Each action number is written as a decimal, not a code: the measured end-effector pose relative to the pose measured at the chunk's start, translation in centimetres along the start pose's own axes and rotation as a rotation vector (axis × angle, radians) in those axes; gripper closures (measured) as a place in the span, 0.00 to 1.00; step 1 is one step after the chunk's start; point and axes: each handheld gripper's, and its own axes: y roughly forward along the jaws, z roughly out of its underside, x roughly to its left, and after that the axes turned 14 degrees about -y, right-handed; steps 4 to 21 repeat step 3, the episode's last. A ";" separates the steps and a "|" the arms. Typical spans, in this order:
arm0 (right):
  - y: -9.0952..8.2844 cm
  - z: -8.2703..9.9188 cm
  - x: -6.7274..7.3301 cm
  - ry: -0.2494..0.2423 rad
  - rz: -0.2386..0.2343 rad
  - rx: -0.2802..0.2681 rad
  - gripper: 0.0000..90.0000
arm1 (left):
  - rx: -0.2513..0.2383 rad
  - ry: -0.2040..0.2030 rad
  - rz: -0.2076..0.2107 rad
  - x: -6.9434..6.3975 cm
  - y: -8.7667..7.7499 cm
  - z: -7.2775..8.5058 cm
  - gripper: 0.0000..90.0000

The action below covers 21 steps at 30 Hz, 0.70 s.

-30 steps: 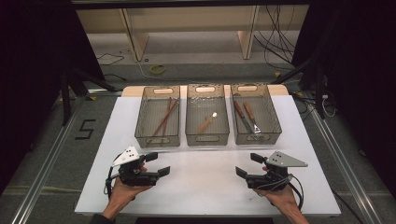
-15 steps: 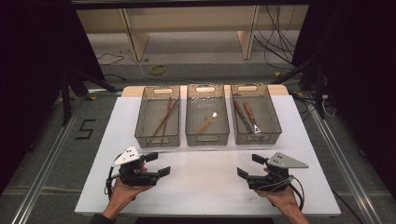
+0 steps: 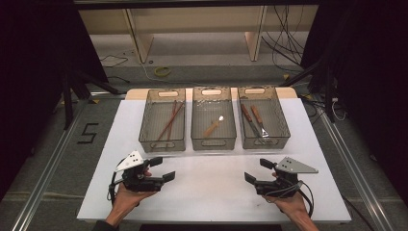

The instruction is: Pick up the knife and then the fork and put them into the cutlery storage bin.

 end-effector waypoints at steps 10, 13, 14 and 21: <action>0.0 0.0 0.0 0.000 0.001 0.002 0.21 | 0.000 0.001 0.000 0.0 0.0 0.0 0.19; 0.0 0.0 0.0 0.000 0.001 0.002 0.21 | 0.000 0.001 0.000 0.0 0.0 0.0 0.19; 0.0 0.0 0.0 0.000 0.001 0.002 0.21 | 0.000 0.001 0.000 0.0 0.0 0.0 0.19; 0.0 0.0 0.0 0.000 0.001 0.002 0.21 | 0.000 0.001 0.000 0.0 0.0 0.0 0.19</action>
